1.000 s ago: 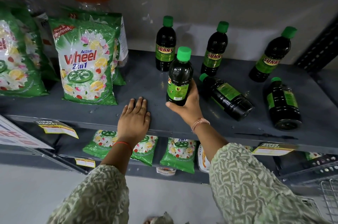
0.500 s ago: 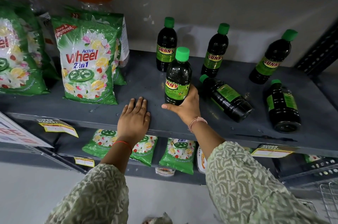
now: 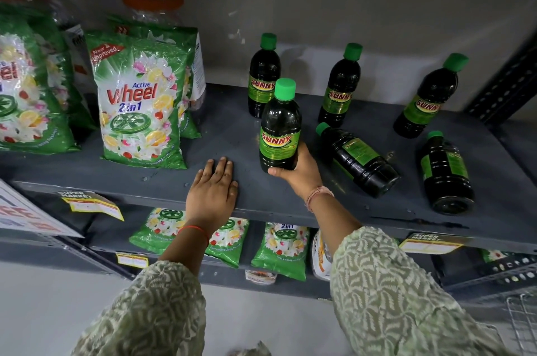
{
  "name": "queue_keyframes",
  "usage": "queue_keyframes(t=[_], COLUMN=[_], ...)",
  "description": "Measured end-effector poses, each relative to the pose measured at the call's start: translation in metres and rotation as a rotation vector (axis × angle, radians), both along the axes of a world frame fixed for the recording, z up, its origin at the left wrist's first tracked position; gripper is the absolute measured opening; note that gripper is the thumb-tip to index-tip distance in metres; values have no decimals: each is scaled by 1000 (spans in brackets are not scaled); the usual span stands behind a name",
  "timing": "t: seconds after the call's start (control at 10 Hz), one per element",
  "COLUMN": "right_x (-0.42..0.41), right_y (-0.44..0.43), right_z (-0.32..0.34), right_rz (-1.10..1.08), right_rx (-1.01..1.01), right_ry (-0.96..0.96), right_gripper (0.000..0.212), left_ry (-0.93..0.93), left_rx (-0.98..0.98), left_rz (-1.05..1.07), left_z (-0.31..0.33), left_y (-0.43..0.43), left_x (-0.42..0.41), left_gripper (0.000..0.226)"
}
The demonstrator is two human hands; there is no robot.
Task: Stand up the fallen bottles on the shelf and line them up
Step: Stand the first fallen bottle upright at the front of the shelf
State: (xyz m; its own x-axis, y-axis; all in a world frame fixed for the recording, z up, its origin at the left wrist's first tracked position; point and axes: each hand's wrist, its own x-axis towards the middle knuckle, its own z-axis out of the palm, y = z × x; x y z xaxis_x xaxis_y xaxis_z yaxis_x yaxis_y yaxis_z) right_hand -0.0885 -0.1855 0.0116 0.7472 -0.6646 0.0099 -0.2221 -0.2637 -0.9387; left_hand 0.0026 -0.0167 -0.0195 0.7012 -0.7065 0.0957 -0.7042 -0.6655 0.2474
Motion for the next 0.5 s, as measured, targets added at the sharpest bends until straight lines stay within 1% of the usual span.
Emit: queue_keyframes(t=[0.1,0.3,0.5], right_x=[1,3,1], right_y=[0,-4,3], right_z=[-2,-5,1], right_rz=[-2,17,-18], right_rx=[-1,57,51], right_ry=[43,59,10], right_gripper=[62,74,78], left_ry=[10,14,25], left_rx=[-6,12,21], left_rz=[1,1,-3], left_z=[2,4,5], left_y=[-1,0,1], left_x=[-1,-2,-2], left_gripper=[71,67,64])
